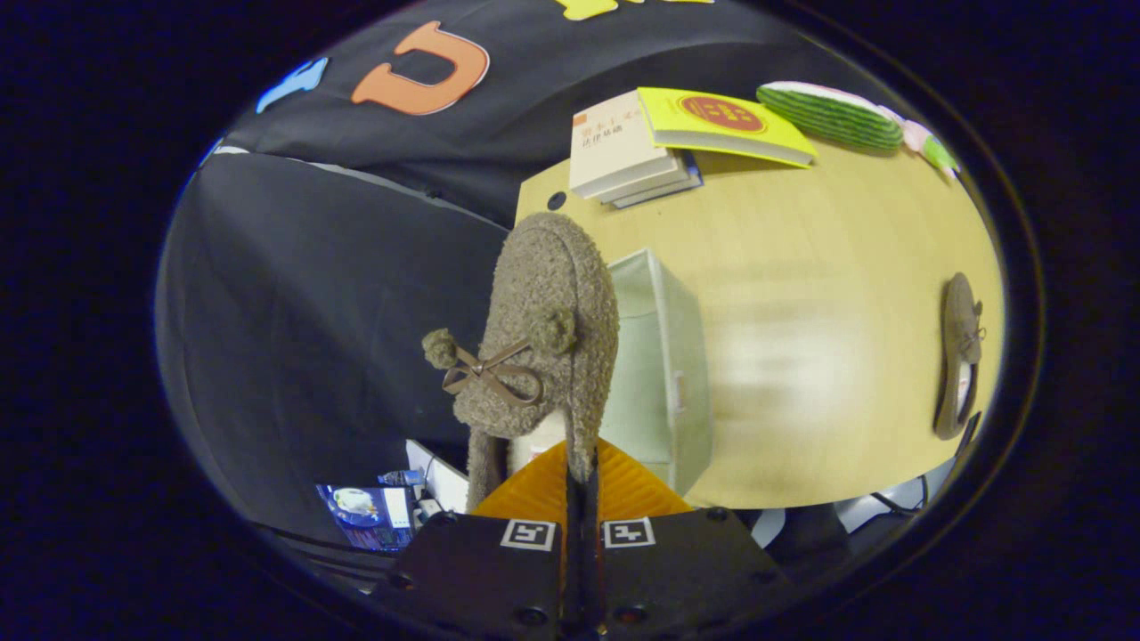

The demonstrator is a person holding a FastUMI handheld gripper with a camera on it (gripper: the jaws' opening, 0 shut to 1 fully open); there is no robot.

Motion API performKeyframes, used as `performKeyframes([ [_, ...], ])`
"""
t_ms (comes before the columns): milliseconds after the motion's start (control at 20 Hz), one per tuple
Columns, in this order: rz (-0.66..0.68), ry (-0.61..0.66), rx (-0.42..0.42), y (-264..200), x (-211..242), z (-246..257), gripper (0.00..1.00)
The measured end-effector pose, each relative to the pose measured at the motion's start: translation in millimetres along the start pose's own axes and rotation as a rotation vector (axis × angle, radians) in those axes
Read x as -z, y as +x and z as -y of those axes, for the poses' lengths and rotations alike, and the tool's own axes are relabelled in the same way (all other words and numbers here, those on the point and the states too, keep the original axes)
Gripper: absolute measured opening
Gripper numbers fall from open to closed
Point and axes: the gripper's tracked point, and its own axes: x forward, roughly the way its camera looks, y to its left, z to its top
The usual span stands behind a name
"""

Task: Open the storage box then place both shoes into the box .Put the left shoe in first, then the right shoe, with the right side of both shoes facing outward in a uniform manner.

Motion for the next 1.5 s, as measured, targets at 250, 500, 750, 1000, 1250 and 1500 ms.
performKeyframes([
  [250, -0.022, -0.023, 0.085, 56.3, 11.6, -7.0, 0.06],
  [500, -0.017, 0.039, 0.110, 92.7, 3.7, -9.0, 0.07],
  [750, -0.016, -0.019, 0.096, 104.4, 10.1, -20.6, 0.20],
  [1000, 0.019, -0.067, 0.047, 93.0, 2.3, -36.1, 0.65],
  [1250, 0.181, -0.235, 0.083, 47.7, -13.5, -36.8, 0.76],
  [1500, 0.370, -0.376, 0.172, -18.7, -30.2, -11.5, 0.91],
])
